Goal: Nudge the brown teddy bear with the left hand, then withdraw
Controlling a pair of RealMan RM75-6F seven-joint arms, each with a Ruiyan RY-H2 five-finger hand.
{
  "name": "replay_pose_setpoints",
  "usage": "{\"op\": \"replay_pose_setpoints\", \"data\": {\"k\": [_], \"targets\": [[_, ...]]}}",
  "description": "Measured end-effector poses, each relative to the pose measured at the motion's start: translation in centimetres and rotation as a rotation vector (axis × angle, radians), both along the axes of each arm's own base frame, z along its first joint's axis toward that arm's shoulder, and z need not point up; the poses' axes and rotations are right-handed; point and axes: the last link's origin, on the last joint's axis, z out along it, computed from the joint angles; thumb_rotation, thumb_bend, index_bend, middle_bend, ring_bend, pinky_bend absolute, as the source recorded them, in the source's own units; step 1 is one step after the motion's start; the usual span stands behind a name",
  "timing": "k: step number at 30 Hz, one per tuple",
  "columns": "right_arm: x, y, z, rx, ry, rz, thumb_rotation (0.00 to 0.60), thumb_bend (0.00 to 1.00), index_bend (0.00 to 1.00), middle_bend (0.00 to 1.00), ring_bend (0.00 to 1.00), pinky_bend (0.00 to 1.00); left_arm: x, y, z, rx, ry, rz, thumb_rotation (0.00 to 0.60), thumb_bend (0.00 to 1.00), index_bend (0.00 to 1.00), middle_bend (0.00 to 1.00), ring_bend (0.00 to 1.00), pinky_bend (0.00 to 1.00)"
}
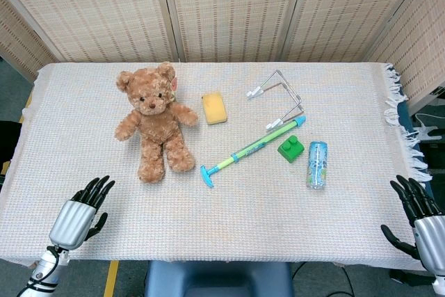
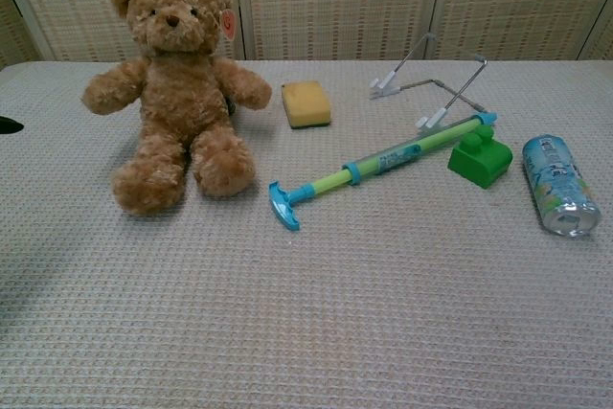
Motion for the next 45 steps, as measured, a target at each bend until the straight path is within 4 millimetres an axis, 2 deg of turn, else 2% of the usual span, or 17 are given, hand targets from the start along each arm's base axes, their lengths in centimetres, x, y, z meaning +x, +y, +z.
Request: {"op": "replay_pose_setpoints", "data": {"k": [9,12,15,19,23,28,32,38,45], "targets": [[0.1,0.1,-0.3,0.015,-0.022,0.000,0.600,0.14,0.00,0.02,0.00,0.21,0.0,0.0,-0.3,-0.009,-0.016,0.002,0.600,0.45,0.00,0.03,0.07,0.35],[0.2,0.0,-0.3,0.018,-0.037,0.002,0.600,0.14,0.00,0.02,0.00,0.21,0.2,0.3,-0.5,0.031,-0.020,0.005,0.600,0.45,0.01,0.09,0.10,0.35],[0.2,-0.1,-0.5,0.024,-0.037,0.002,0.600,0.14,0.00,0.02,0.00,0.21,0.7,1.1,-1.2,0.089,-0.063,0.019,0.600,0.45,0.06,0.16,0.14,0.36],[0.3,0.0,-0.7,0.041,-0.036,0.012,0.600,0.14,0.00,0.02,0.00,0.21,1.6,3.1,-2.2,0.160,-0.152,0.057,0.600,0.45,0.08,0.19,0.16,0.36],[0.3,-0.1,-0.7,0.061,-0.043,0.017,0.600,0.14,0.00,0.02,0.00,0.21,3.0,6.2,-3.2,0.213,-0.206,0.093,0.600,0.45,0.07,0.19,0.16,0.36],[0.1,-0.2,-0.6,0.087,-0.049,0.012,0.600,0.14,0.00,0.02,0.00,0.21,4.2,9.1,-4.3,0.252,-0.201,0.140,0.600,0.44,0.01,0.16,0.16,0.35],[0.2,0.0,-0.5,0.107,-0.054,0.017,0.600,0.14,0.00,0.02,0.00,0.21,5.7,11.8,-5.6,0.296,-0.194,0.173,0.600,0.43,0.00,0.12,0.14,0.32],[0.2,0.1,-0.3,0.109,-0.064,0.021,0.600,0.14,0.00,0.02,0.00,0.21,7.4,14.5,-7.1,0.313,-0.189,0.214,0.600,0.41,0.00,0.09,0.12,0.31],[0.2,0.1,-0.1,0.110,-0.077,0.020,0.600,0.14,0.00,0.02,0.00,0.21,8.2,16.1,-8.7,0.282,-0.176,0.255,0.600,0.41,0.00,0.07,0.12,0.30]]}}
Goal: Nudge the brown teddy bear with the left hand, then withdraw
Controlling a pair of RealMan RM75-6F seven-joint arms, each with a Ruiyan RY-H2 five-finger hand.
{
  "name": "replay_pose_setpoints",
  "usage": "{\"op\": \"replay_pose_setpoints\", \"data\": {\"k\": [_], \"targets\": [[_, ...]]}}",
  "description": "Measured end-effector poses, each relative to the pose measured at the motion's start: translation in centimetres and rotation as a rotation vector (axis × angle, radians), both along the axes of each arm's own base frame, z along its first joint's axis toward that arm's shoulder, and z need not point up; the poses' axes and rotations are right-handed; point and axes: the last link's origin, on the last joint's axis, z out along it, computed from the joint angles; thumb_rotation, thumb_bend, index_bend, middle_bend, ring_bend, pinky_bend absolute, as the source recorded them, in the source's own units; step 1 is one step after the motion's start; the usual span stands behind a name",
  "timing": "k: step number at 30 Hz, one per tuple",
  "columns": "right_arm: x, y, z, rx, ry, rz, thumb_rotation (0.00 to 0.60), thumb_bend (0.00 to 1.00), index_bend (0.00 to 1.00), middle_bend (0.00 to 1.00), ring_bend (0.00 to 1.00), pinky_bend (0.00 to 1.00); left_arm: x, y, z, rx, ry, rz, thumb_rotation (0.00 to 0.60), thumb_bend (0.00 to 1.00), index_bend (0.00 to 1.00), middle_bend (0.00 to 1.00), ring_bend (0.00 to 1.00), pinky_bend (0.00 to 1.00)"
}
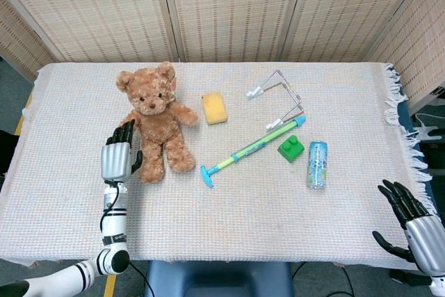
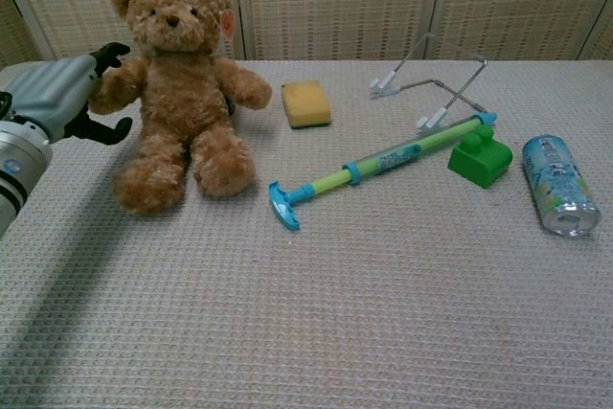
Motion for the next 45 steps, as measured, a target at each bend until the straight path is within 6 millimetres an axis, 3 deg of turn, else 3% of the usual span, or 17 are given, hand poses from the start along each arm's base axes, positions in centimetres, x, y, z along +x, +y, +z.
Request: {"op": "replay_pose_setpoints", "data": {"k": [16,23,32,36,39,42,45], "targets": [[0.0,-0.2,-0.2,0.007,-0.001,-0.009,0.600,0.14,0.00,0.02,0.00,0.21,-1.3,2.6,-2.1,0.089,0.018,-0.021,0.600,0.41,0.00,0.06,0.12,0.30],[0.0,-0.2,-0.2,0.010,-0.002,-0.015,0.600,0.14,0.00,0.02,0.00,0.21,-0.6,3.0,-3.7,0.095,-0.001,-0.015,0.600,0.40,0.00,0.06,0.12,0.30],[0.0,-0.2,-0.1,0.014,-0.005,-0.018,0.600,0.14,0.00,0.02,0.00,0.21,-0.6,3.8,-4.0,0.102,0.066,0.042,0.600,0.40,0.00,0.05,0.12,0.27],[0.0,-0.3,-0.2,0.015,-0.005,-0.019,0.600,0.14,0.00,0.02,0.00,0.21,-0.9,4.0,-3.9,0.104,0.094,0.055,0.600,0.42,0.00,0.10,0.13,0.29],[0.0,-0.2,-0.2,0.020,-0.005,-0.019,0.600,0.14,0.00,0.02,0.00,0.21,-1.1,4.2,-3.7,0.111,0.108,0.052,0.600,0.43,0.00,0.19,0.22,0.38],[0.0,-0.3,-0.3,0.020,-0.004,-0.021,0.600,0.14,0.00,0.02,0.00,0.21,-1.1,4.2,-3.6,0.121,0.108,0.040,0.600,0.47,0.06,0.30,0.33,0.47],[0.0,-0.3,-0.4,0.024,-0.002,-0.022,0.600,0.14,0.00,0.02,0.00,0.21,-0.9,4.2,-3.4,0.136,0.099,0.022,0.600,0.50,0.12,0.37,0.38,0.51]]}}
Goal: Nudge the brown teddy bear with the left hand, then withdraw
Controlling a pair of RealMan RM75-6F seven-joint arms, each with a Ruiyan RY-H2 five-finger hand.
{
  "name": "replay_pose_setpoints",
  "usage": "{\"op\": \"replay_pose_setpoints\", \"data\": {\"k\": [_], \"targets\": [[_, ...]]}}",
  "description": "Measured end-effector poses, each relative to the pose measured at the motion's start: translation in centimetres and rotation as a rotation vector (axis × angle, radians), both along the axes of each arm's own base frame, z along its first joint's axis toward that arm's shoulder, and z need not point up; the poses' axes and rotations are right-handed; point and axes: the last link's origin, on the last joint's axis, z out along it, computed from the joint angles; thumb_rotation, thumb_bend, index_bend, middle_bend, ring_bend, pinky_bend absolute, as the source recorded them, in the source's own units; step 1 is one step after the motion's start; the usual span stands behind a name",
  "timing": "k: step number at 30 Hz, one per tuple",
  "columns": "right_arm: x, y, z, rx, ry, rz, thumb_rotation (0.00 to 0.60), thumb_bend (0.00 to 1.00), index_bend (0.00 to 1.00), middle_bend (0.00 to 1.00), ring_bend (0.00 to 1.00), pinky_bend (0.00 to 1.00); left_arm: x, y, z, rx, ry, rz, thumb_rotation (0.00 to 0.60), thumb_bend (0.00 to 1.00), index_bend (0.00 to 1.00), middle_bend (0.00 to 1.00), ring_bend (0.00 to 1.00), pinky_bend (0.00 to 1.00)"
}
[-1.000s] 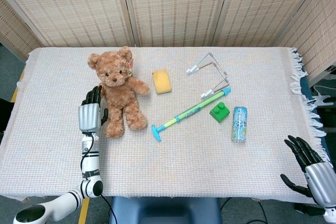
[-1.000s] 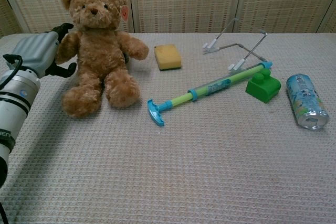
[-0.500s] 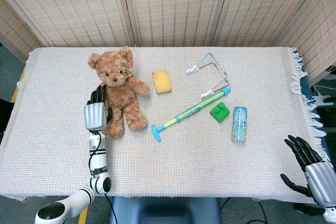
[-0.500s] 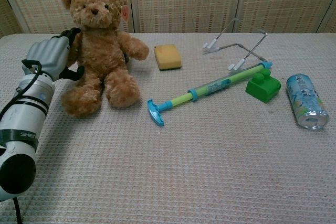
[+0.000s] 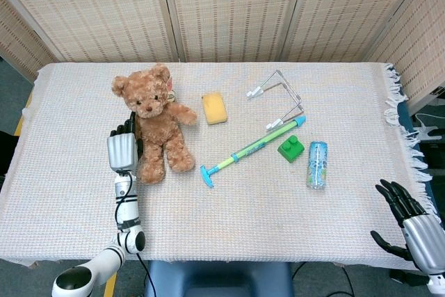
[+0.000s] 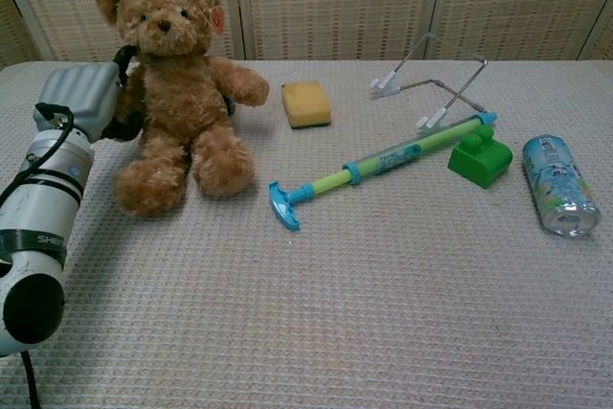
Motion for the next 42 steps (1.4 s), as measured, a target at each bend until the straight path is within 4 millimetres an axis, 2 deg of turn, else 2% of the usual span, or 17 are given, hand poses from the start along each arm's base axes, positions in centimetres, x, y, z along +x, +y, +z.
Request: {"op": "replay_pose_setpoints", "data": {"k": [5,11,13,16,20,24,29,31,33,35,42], "targets": [[0.0,0.0,0.0,-0.003,-0.002,0.001,0.600,0.14,0.00,0.02,0.00,0.21,0.4,-0.1,0.2,0.022,0.008,-0.041,0.600,0.52,0.15,0.41,0.40,0.52],[0.0,0.0,0.1,-0.003,-0.004,0.001,0.600,0.14,0.00,0.02,0.00,0.21,0.4,-0.3,-0.1,0.004,0.038,-0.055,0.600,0.52,0.12,0.37,0.37,0.50],[0.0,0.0,0.1,-0.003,-0.005,0.002,0.600,0.14,0.00,0.02,0.00,0.21,0.3,-0.4,-0.3,-0.008,0.041,-0.049,0.600,0.50,0.09,0.34,0.34,0.47],[0.0,0.0,0.1,-0.003,-0.004,0.000,0.600,0.14,0.00,0.02,0.00,0.21,-0.1,-0.4,-0.7,-0.036,0.050,-0.028,0.600,0.48,0.01,0.23,0.23,0.40],[0.0,0.0,0.0,0.000,-0.004,0.002,0.600,0.14,0.00,0.02,0.00,0.21,-0.5,-0.4,-1.1,-0.073,0.045,0.005,0.600,0.47,0.00,0.15,0.16,0.36],[0.0,0.0,0.0,0.000,-0.002,0.000,0.600,0.14,0.00,0.02,0.00,0.21,-0.8,-0.6,-1.2,-0.092,0.049,0.028,0.600,0.47,0.00,0.14,0.14,0.34],[0.0,0.0,-0.1,0.003,-0.002,0.001,0.600,0.14,0.00,0.02,0.00,0.21,-1.1,-0.7,-0.8,-0.083,0.047,0.044,0.600,0.47,0.01,0.20,0.20,0.39],[0.0,0.0,-0.1,0.003,-0.002,0.000,0.600,0.14,0.00,0.02,0.00,0.21,-1.2,-0.7,-0.7,-0.076,0.048,0.046,0.600,0.49,0.05,0.27,0.27,0.46],[0.0,0.0,-0.1,0.005,0.000,0.000,0.600,0.14,0.00,0.02,0.00,0.21,-1.1,-0.8,-0.6,-0.066,0.049,0.041,0.600,0.52,0.12,0.38,0.39,0.58],[0.0,0.0,-0.1,0.004,-0.001,-0.002,0.600,0.14,0.00,0.02,0.00,0.21,-0.8,-0.8,-0.3,-0.041,0.060,0.023,0.600,0.55,0.15,0.42,0.45,0.64],[0.0,0.0,0.0,0.002,-0.004,-0.001,0.600,0.14,0.00,0.02,0.00,0.21,0.1,-0.9,0.1,0.010,0.096,-0.052,0.600,0.59,0.19,0.47,0.50,0.70]]}}
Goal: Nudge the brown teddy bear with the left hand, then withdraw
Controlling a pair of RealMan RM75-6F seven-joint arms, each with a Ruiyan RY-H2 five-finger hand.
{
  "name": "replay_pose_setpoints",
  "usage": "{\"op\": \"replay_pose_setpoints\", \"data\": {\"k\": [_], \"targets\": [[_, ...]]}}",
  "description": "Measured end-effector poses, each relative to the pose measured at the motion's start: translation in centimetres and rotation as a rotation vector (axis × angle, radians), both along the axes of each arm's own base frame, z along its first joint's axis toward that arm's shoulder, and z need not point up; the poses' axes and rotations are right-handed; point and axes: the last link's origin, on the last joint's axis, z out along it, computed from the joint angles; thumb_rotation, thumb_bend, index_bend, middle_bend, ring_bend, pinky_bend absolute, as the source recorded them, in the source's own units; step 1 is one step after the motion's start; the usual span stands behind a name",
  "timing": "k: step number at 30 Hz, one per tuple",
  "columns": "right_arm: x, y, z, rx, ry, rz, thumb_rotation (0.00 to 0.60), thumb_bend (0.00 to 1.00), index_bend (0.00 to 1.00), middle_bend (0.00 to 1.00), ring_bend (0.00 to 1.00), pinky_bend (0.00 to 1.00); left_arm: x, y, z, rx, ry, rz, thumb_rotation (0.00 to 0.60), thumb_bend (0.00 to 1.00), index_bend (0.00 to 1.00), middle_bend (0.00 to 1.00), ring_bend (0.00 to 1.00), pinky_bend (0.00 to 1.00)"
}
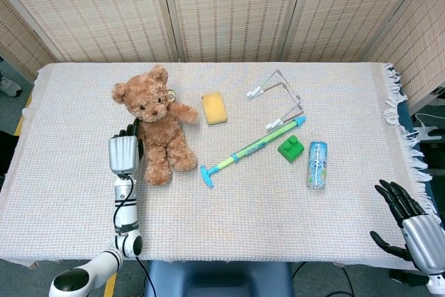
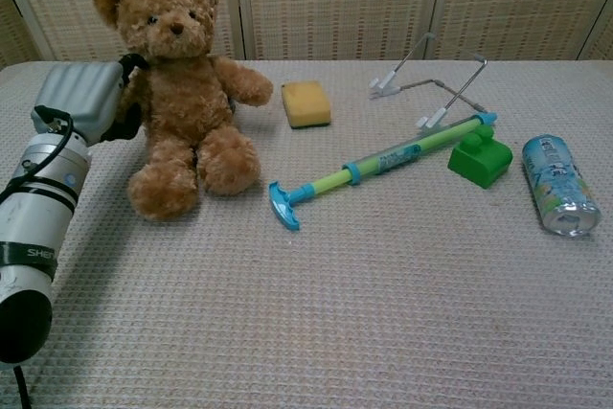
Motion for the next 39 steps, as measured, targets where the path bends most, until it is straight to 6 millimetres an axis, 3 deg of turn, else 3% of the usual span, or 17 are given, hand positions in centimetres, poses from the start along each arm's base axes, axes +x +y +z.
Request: {"op": "replay_pose_setpoints", "data": {"k": [9,16,24,30,39], "targets": [[0.0,0.0,0.0,0.007,0.000,-0.001,0.600,0.14,0.00,0.02,0.00,0.21,1.3,-0.3,0.1,0.027,0.032,-0.097,0.600,0.60,0.18,0.47,0.49,0.70],[0.0,0.0,0.0,0.006,-0.001,-0.002,0.600,0.14,0.00,0.02,0.00,0.21,0.7,-0.4,-0.8,-0.033,0.065,-0.072,0.600,0.59,0.25,0.47,0.49,0.70],[0.0,-0.1,-0.1,0.010,0.003,-0.007,0.600,0.14,0.00,0.02,0.00,0.21,1.0,-0.4,-0.2,0.006,0.026,-0.099,0.600,0.59,0.22,0.47,0.49,0.70],[0.0,-0.1,-0.1,0.012,0.005,-0.007,0.600,0.14,0.00,0.02,0.00,0.21,0.7,-0.3,-0.9,-0.050,0.045,-0.080,0.600,0.59,0.37,0.59,0.51,0.70],[-0.1,-0.2,-0.1,0.010,0.007,-0.011,0.600,0.14,0.00,0.02,0.00,0.21,0.8,-0.5,-0.5,-0.020,0.032,-0.085,0.600,0.59,0.28,0.52,0.51,0.70]]}}
